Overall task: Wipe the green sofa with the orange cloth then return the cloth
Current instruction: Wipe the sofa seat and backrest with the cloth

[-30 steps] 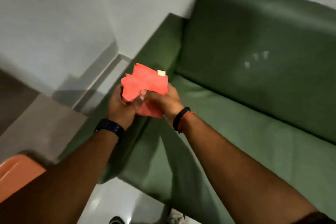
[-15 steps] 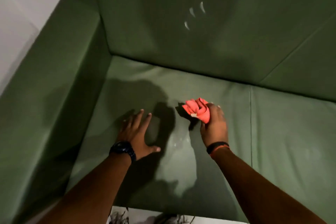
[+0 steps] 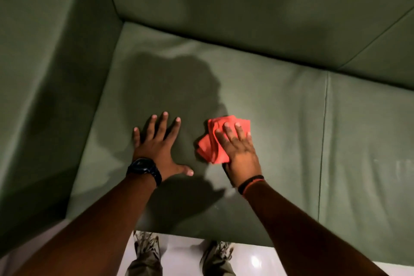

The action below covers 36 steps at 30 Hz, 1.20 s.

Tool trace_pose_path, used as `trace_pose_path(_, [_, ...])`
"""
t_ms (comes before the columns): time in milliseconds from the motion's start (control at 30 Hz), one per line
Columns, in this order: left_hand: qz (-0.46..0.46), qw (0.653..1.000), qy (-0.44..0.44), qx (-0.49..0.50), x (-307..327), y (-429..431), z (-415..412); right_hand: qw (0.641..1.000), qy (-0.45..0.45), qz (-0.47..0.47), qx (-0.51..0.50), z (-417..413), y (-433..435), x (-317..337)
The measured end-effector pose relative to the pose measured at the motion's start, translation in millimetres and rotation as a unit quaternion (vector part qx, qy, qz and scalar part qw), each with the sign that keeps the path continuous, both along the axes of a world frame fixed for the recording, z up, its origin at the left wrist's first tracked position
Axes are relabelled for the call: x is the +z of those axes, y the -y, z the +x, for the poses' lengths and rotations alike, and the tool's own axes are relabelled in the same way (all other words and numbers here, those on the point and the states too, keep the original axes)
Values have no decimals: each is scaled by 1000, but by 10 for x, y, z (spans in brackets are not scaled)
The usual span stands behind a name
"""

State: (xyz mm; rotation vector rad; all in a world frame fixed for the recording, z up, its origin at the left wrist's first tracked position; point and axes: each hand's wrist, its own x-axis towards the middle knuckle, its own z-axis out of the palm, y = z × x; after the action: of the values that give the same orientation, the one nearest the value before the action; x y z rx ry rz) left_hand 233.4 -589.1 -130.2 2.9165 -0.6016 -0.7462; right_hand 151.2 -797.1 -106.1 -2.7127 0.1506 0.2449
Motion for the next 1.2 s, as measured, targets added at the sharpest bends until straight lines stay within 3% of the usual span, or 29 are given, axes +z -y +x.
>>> trace_pose_path(67, [-3, 1000, -3, 1, 7, 11, -5, 999, -22, 22, -41, 34, -197, 4])
trace_pose_path(233, [0, 1000, -7, 0, 39, 26, -20, 990, 28, 18, 139, -181, 62, 1])
trace_pose_path(367, [8, 1000, -8, 5, 44, 48, -33, 999, -11, 29, -34, -169, 16, 7])
trace_pose_path(533, [2, 1000, -7, 16, 24, 34, -60, 993, 14, 33, 109, -260, 103, -3])
trace_pose_path(700, [0, 1000, -2, 22, -11, 27, -106, 999, -12, 7, -41, -204, 95, -33])
trace_pose_path(900, [5, 1000, -5, 27, -4, 24, -141, 973, 11, -3, 232, -725, 125, 42])
trace_pose_path(1067, [17, 999, -13, 33, 25, 55, -167, 981, 15, -15, 191, -752, -13, 2])
trace_pose_path(1200, [30, 999, -24, 36, 50, 90, -162, 934, 67, -47, 347, -857, -37, -62])
